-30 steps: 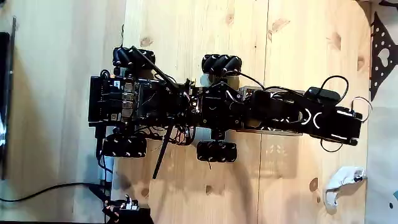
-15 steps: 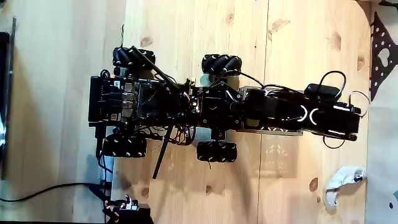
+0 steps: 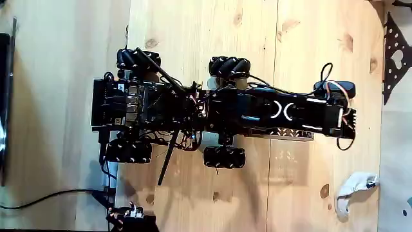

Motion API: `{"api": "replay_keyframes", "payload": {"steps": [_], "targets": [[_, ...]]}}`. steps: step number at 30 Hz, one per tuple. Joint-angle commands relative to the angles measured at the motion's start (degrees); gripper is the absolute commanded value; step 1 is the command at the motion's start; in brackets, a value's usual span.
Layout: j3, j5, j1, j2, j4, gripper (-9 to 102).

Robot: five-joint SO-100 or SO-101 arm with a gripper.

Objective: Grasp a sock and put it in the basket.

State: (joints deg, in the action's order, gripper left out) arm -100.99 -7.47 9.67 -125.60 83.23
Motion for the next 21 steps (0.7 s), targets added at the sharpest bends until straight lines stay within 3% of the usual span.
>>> {"api": "replay_keyframes", "payload": {"steps": [1,8,13,17,21], "targets": [[-7.7,-0.7,-0.4,-9.0,-10.6,0],[-32.7,-1.2,0.3,-24.5,-26.1,0],[-47.0,-1.2,0.3,-33.8,-30.6,0],[-57.2,-1.0,3.0,-44.6,-29.6,1],[-66.8,-1.3,5.6,-59.9,-23.5,1]]}}
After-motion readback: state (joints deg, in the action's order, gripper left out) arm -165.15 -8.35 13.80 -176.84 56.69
